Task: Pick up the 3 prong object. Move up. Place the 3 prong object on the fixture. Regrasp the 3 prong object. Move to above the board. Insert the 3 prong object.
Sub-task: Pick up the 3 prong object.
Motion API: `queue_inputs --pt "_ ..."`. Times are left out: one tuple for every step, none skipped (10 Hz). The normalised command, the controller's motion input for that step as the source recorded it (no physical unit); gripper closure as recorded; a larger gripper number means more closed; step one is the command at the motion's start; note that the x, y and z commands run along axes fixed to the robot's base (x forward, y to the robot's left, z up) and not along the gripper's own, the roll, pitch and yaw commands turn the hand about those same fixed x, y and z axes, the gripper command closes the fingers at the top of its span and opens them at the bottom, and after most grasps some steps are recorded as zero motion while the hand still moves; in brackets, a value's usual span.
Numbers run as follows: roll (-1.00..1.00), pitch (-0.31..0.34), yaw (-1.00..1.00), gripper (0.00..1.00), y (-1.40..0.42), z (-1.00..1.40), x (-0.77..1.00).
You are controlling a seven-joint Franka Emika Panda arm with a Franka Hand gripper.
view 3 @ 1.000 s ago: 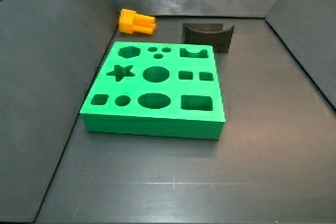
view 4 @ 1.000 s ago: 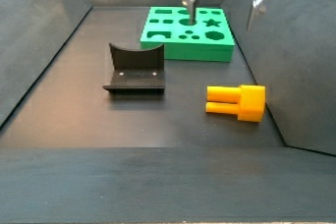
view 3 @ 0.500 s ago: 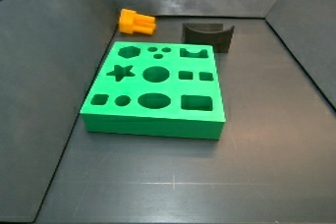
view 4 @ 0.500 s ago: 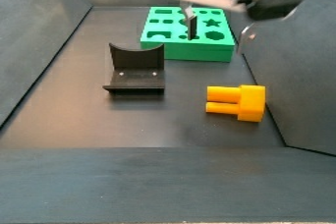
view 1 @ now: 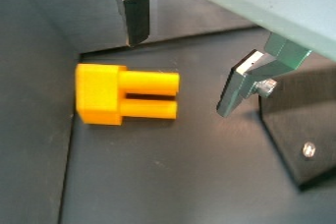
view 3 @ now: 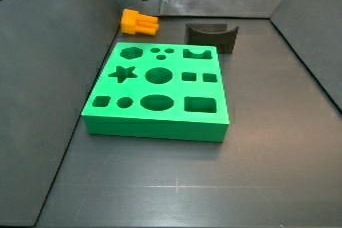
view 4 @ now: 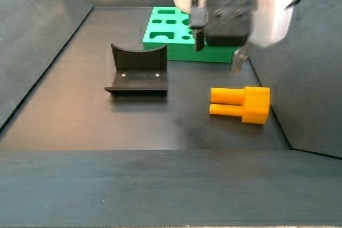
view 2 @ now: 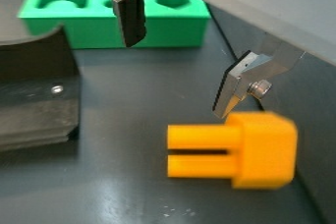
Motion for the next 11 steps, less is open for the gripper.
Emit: queue_inputs --pt "0.00 0.000 -1.00 0.00 0.00 -0.33 0.00" --pt "-0.14 -0.034 -0.65 0.00 0.22 -0.26 0.00" --pt "-0.25 -0.114 -0.19 0.00 0.63 -0.30 0.00" --pt "-0.20 -0.087 -0.14 0.00 0.71 -0.33 0.00" --pt "-0.18 -0.056 -0.54 0.00 0.31 -0.42 0.00" --pt "-0.11 -0.114 -1.00 0.00 -0.02 -0.37 0.00" --pt "-0.10 -0.114 -1.00 0.00 -0.02 -0.37 0.00" --pt "-0.10 -0.061 -1.00 0.00 0.00 -0.44 0.00" --pt "-0.12 -0.113 -0.98 0.00 -0.02 -0.40 -0.01" --pt "-0.15 -0.189 -0.95 0.00 -0.05 -0.33 -0.04" --pt "-0.18 -0.194 -0.91 0.00 -0.03 -0.33 -0.01"
